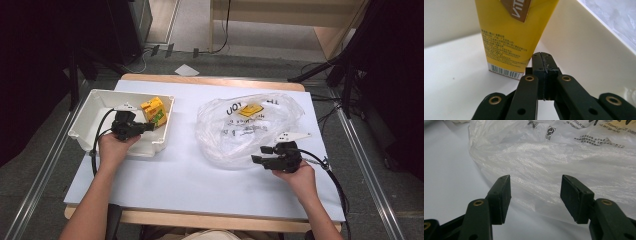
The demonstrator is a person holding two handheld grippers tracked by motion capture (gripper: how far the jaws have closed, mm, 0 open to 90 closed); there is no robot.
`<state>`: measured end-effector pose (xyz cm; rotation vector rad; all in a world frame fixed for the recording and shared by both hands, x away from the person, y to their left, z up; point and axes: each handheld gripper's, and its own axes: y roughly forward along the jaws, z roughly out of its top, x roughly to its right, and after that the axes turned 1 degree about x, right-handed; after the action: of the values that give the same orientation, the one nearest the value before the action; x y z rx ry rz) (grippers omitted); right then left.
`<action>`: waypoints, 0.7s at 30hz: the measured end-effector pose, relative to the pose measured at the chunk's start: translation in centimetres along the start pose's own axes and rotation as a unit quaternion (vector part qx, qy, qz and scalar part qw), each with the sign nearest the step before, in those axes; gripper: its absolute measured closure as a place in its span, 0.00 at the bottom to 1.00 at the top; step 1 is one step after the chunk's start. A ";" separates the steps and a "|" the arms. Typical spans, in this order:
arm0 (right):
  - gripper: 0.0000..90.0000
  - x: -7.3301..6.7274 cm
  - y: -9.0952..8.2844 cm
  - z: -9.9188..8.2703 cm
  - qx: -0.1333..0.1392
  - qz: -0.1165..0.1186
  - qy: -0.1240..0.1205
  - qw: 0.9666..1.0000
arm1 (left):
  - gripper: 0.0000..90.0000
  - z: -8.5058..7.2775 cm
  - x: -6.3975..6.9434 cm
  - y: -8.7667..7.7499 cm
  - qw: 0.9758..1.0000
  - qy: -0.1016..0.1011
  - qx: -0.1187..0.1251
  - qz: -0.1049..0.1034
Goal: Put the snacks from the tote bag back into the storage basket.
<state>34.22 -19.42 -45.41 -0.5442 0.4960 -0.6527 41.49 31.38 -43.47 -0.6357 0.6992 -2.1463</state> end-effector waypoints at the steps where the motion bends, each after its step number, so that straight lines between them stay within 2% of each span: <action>1: 0.48 0.0 0.0 0.0 0.001 0.001 0.000 1.000 | 1.00 0.0 -0.1 0.0 1.000 -0.004 0.002 -0.002; 5: 0.48 -0.1 0.0 0.0 0.001 0.002 -0.001 1.000 | 1.00 0.0 -0.6 -0.1 1.000 -0.014 0.007 -0.003; 21: 0.48 -0.1 0.1 -0.1 -0.001 0.003 -0.002 1.000 | 1.00 0.1 -1.5 0.0 0.999 -0.031 0.018 0.001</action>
<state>34.13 -19.28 -45.50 -0.5456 0.4945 -0.6459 42.41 32.53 -43.74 -0.6778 0.6266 -2.1231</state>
